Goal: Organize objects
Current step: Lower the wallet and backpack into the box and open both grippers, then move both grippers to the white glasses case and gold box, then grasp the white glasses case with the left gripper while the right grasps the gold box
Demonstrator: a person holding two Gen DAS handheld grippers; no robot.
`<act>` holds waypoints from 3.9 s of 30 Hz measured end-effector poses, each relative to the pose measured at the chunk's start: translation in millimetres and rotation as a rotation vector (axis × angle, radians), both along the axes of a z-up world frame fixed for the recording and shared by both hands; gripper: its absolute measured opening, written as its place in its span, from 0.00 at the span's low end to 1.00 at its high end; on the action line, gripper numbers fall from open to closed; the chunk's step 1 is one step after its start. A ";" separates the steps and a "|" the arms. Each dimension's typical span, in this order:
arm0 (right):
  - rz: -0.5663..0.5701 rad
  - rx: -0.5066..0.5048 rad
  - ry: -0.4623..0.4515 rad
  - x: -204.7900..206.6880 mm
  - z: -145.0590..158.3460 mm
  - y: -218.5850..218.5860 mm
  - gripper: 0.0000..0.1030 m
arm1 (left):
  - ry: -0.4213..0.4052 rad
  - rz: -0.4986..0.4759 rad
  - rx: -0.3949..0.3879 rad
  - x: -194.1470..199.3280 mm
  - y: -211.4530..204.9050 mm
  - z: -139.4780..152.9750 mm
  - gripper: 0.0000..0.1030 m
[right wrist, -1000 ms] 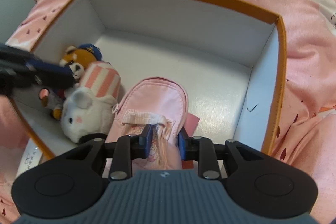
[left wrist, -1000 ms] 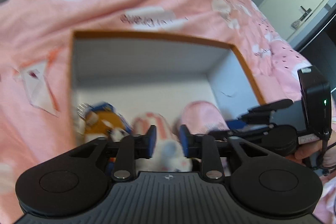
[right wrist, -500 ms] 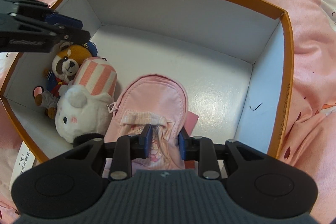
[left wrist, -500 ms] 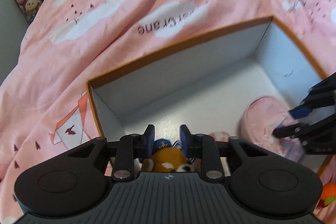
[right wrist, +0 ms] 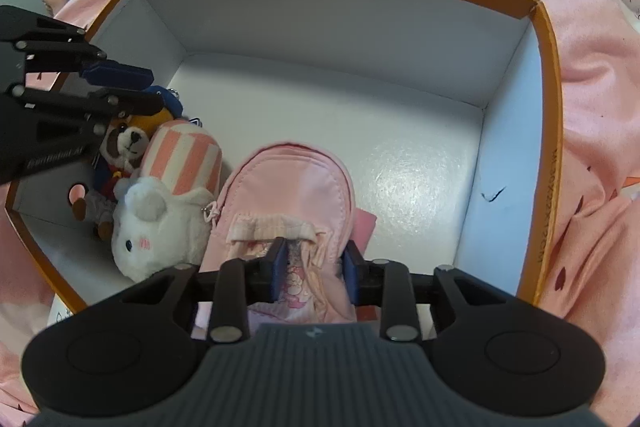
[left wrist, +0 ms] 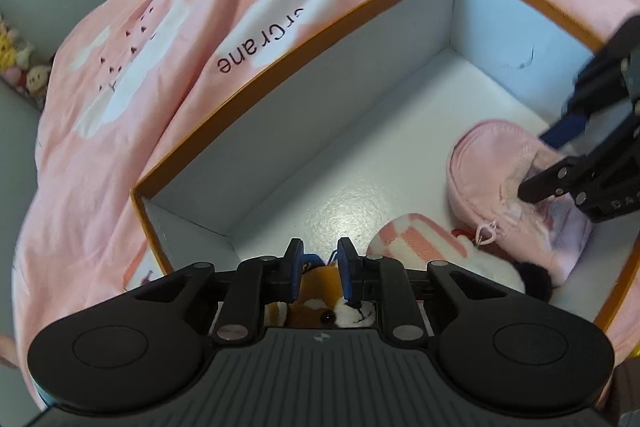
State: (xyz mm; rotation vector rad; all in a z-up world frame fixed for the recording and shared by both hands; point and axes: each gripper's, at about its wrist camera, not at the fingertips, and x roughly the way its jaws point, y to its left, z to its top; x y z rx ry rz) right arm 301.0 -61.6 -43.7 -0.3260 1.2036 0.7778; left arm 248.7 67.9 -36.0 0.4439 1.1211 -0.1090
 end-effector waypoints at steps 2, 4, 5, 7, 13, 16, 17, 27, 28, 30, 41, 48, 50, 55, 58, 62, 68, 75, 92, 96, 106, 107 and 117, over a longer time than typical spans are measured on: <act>0.009 -0.020 -0.002 0.1 1.9 4.5 0.53 | 0.009 -0.002 0.019 3.1 -0.8 -3.1 0.23; 0.000 -0.039 0.022 2.6 -0.7 7.0 0.59 | 0.026 -0.003 -0.001 5.1 1.1 -5.4 0.23; -0.014 -0.046 0.040 5.3 -1.6 8.9 0.62 | 0.035 -0.003 -0.011 5.7 2.0 -6.5 0.23; -0.040 -0.047 0.081 11.8 -3.7 11.6 0.66 | 0.055 -0.012 -0.019 5.8 2.4 -9.6 0.23; -0.154 0.012 0.271 32.9 -18.4 6.5 0.64 | 0.086 -0.001 -0.047 4.1 5.3 -13.5 0.19; -0.190 0.044 0.323 31.5 -22.1 4.6 0.63 | 0.099 0.023 -0.084 4.6 11.5 -12.3 0.18; -0.198 0.051 0.331 30.3 -22.5 3.9 0.62 | 0.099 0.030 -0.094 4.2 13.4 -11.8 0.18; -0.189 0.036 0.236 23.0 -4.0 -0.7 0.66 | -0.034 0.075 -0.130 -14.5 16.3 6.1 0.18; -0.179 0.034 0.222 21.2 -1.6 -0.4 0.66 | -0.057 0.078 -0.133 -19.2 14.6 9.7 0.18; -0.161 0.031 0.194 16.4 7.6 -8.1 0.65 | -0.098 0.087 -0.146 -25.8 12.4 18.8 0.18; -0.136 -0.004 0.132 1.5 -3.6 -11.1 0.45 | -0.209 0.153 -0.312 -84.1 0.7 60.5 0.18; -0.090 -0.035 -0.021 -15.5 4.9 -7.5 0.56 | -0.205 0.289 -0.431 -130.1 3.3 62.6 0.28; -0.057 -0.054 -0.112 -29.1 12.3 -6.2 0.58 | -0.192 0.334 -0.453 -140.9 4.3 58.4 0.29; -0.055 -0.018 -0.294 -57.5 36.1 -15.4 0.72 | -0.168 0.415 -0.474 -161.2 3.1 45.7 0.40; -0.038 0.011 -0.355 -70.4 40.2 -17.9 0.72 | -0.156 0.479 -0.482 -173.6 0.5 35.0 0.45; -0.061 0.039 -0.399 -82.7 48.1 -28.3 0.72 | -0.153 0.553 -0.469 -187.6 -1.5 19.1 0.54; -0.076 0.149 -0.434 -134.0 65.1 -41.2 0.68 | -0.119 0.590 -0.461 -196.0 -4.9 -2.4 0.66; -0.039 0.208 -0.241 -177.0 48.4 -40.5 0.61 | -0.130 0.648 -0.481 -207.2 7.1 -7.4 0.75; 0.049 0.212 0.029 -205.0 10.9 -1.7 0.61 | -0.134 0.701 -0.550 -218.0 23.4 -13.1 0.74; 0.046 0.181 0.045 -205.7 1.8 3.0 0.55 | -0.131 0.698 -0.553 -217.9 23.1 -14.5 0.74; -0.010 0.199 0.068 -194.4 -3.0 -5.9 0.49 | -0.124 0.692 -0.558 -214.8 19.4 -15.8 0.75; -0.011 0.201 0.050 -193.5 1.3 -8.2 0.49 | -0.124 0.692 -0.559 -214.0 18.6 -15.8 0.75; -0.129 0.143 -0.170 -162.2 31.2 -44.5 0.49 | -0.106 0.613 -0.443 -195.7 -7.0 -20.3 0.81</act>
